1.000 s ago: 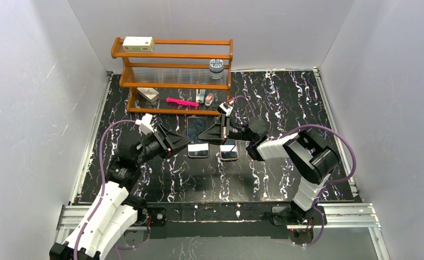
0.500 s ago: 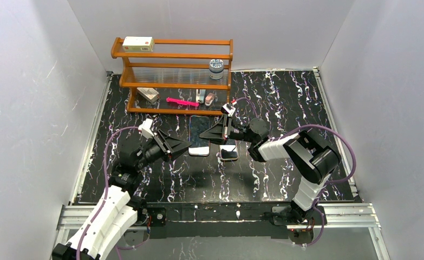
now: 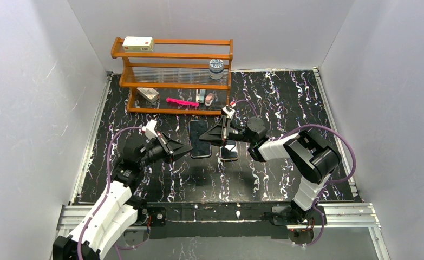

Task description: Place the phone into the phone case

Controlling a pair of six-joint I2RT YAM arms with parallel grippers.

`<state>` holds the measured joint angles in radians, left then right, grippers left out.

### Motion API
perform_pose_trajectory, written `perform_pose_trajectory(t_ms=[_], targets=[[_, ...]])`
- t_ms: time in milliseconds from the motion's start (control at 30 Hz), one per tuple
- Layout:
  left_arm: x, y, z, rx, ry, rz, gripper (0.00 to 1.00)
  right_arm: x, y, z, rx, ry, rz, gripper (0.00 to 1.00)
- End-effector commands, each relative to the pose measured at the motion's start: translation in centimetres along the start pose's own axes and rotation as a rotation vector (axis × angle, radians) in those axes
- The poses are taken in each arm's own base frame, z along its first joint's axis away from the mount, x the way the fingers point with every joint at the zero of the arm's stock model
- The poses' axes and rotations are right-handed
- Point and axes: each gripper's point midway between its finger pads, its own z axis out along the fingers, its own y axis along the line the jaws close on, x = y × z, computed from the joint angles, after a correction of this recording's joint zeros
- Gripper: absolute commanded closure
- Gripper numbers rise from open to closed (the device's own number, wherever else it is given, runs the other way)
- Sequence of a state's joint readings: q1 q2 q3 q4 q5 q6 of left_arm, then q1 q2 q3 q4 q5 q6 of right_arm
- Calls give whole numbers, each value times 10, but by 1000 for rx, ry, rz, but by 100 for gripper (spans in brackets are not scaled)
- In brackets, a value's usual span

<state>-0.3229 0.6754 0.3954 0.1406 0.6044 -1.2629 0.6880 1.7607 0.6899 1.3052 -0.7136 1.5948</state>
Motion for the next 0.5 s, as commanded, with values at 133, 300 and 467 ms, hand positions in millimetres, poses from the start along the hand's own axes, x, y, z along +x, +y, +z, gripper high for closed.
perform_pose_trajectory(t_ms=[133,300,467], targets=[[0,0,-7,-70,3,48,79,-7,43,4,-101,-14,-134,85],[0,-7,-11,-48,-13,38,49,-16,55,7,-123,-63,-147,85],[1,-12,-12,-21,-14,29,44,-25,59,10,-130,-93,-148,86]])
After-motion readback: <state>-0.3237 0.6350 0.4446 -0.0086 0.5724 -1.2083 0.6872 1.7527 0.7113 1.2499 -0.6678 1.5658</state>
